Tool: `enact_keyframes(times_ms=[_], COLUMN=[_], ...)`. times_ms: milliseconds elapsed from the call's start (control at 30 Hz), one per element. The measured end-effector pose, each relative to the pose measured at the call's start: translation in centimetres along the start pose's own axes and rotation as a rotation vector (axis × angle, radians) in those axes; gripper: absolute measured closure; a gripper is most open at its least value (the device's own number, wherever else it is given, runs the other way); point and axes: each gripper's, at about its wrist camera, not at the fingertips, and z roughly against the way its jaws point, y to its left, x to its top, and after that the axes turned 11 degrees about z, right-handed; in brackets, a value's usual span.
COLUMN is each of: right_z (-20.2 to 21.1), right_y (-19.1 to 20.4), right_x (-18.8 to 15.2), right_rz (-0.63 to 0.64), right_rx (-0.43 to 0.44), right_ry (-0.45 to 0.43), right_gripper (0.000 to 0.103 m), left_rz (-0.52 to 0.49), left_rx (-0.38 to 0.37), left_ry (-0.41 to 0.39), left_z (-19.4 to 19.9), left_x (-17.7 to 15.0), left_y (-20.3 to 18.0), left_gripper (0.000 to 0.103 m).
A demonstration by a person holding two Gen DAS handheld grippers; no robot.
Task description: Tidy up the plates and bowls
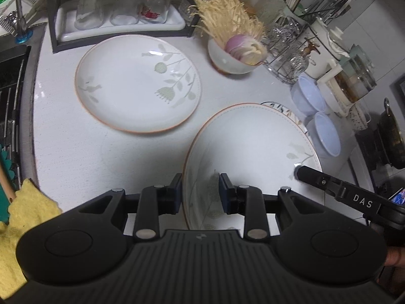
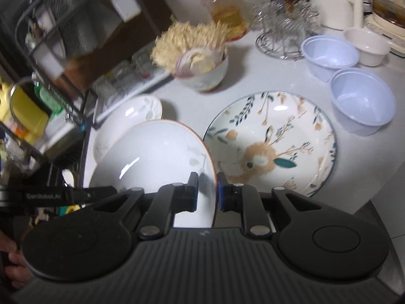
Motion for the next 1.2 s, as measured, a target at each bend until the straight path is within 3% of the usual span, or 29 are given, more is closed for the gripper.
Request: enact_keyframes(times_ms=[400, 567, 733, 1200], right_z=[0.4, -0.7, -1.7, -4.1], right_y=[-4.2, -6.8, -9.6, -12.9], right_x=[2.1, 2.9, 3.4, 4.3], right_rz=[0.029, 0.036, 0.026, 0.018], right_rx=[-0.023, -0.055, -0.092, -0.084], right_ry=[-0.002, 0.023, 0.040, 0.068], right_gripper=[0.085, 0.085, 0.084, 0.085], left_rz=[-0.044, -0.019, -0.065, -0.078], left_rx=[0.022, 0.025, 0.048, 0.103], left_ry=[0.008, 0.038, 0.050, 0.069], left_z=[-3.0, -6.0, -9.2, -13.1], left_x=[1.1, 1.8, 2.4, 4.0], left_y=[-5.0, -7.1, -9.8, -12.4], left_gripper=[0.069, 0.068, 0.068, 0.067])
